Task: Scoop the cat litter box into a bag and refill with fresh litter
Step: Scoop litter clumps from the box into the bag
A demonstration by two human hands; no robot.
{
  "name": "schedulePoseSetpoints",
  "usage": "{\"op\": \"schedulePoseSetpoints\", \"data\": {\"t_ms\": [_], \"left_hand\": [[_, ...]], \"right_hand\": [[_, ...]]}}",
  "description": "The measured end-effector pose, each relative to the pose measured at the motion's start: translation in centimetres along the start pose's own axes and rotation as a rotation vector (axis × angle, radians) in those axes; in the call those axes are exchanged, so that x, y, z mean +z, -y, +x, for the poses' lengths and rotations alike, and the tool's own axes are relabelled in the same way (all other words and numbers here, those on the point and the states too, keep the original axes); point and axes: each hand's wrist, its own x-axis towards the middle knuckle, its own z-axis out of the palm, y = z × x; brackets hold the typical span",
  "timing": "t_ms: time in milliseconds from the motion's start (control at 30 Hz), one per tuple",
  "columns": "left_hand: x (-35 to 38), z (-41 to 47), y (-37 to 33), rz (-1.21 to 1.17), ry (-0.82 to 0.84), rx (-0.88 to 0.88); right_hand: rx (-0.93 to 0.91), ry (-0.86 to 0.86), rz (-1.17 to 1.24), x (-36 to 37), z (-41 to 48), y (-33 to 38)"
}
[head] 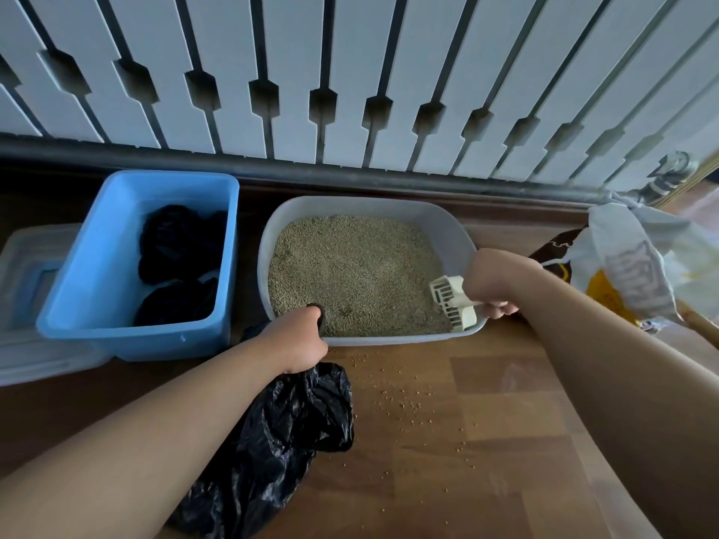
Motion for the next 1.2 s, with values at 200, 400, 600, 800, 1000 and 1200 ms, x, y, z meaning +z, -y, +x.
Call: {"op": "schedulePoseSetpoints", "data": {"t_ms": [200,400,600,800,1000,1200], "left_hand": [[0.3,0.4,0.0,-0.004,-0.001,0.006],[0.3,0.7,0.1,0.040,-0.030,0.010],[0.3,0.8,-0.2,0.067,-0.045,-0.014],[0.1,0.4,-0.1,0.034,-0.047,-0.020],[-0.1,0.0,0.2,0.005,-0.042,-0.027],[-0.9,-0.4,0.4,-0.033,-0.066,-0.055]], "right_hand": [[0.093,0.225,0.530,0.3,2.3,-2.8],[0.197,0.387,1.108,5.5,2.7,-3.0],[0.210,0.301,1.419,10.4,2.4,-0.8],[0.150,0.202,1.443,11.2,2.2,1.5],[0.135,0.238,1.205,8.2,2.7,0.2],[0.182,0.167,1.473,11.4,1.3,3.0]]}}
